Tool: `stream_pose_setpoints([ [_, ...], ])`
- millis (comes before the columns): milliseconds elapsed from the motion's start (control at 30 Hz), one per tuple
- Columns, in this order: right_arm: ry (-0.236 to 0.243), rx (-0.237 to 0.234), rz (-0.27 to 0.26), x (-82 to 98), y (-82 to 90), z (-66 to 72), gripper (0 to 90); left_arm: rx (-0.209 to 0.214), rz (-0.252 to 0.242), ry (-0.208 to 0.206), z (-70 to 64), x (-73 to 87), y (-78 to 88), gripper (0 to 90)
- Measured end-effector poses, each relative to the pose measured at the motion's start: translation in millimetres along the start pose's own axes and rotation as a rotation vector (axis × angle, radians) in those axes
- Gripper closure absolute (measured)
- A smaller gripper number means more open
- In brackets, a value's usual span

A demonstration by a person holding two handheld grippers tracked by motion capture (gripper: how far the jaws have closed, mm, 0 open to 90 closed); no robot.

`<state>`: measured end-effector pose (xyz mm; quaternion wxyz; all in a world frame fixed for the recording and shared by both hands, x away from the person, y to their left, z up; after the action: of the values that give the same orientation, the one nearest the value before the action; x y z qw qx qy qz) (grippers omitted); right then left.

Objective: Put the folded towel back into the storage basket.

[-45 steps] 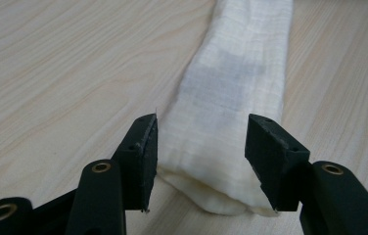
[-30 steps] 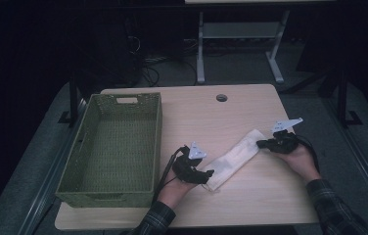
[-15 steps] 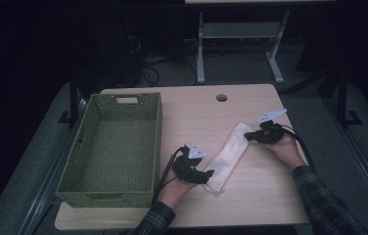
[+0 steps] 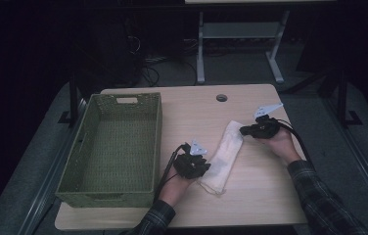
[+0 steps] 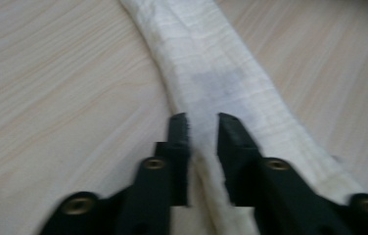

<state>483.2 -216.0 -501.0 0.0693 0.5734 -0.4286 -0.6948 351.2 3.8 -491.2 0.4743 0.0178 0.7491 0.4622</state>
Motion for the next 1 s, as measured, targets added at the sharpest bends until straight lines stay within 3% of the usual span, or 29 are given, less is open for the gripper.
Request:
stream_pose_setpoints([
  [67, 0.004, -0.001, -0.013, 1.1, 5.7, 1.6, 81.2, -0.016, 0.024, 0.011, 3.3, 0.6, -3.7, 89.5],
  [167, -0.002, -0.011, -0.025, 4.4, 11.9, 5.5, 74.0, -0.02, 0.062, -0.009, 6.2, 3.2, -11.2, 89.7],
  [300, -0.03, -0.015, -0.051, 10.1, 19.2, 9.2, 58.7, 0.011, 0.102, -0.008, 0.4, 9.4, -18.8, 89.7],
  [500, -0.037, -0.015, -0.073, 16.6, 24.6, 15.3, 51.1, 0.066, 0.118, -0.036, -10.3, 15.4, -17.1, 89.7],
  [833, 0.005, -0.025, -0.078, 14.7, 27.2, 21.6, 46.8, 0.17, 0.144, -0.138, -43.3, 22.0, -16.5, 89.7],
  [1000, 0.031, -0.074, -0.078, 13.2, 23.8, 28.4, 43.7, 0.218, 0.144, -0.177, -62.6, 23.2, -19.1, 89.7],
])
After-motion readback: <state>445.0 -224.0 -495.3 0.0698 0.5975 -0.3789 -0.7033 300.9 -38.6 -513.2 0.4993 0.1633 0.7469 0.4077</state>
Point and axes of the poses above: each handheld gripper's, and its own axes: y roughly backward along the jaws, x roughly out of its underside, z roughly to its left, the point moved 7 cm from there along -y, roughly forward along the jaws, and after that the axes turned 7 degrees about y, right-handed, at the moved point
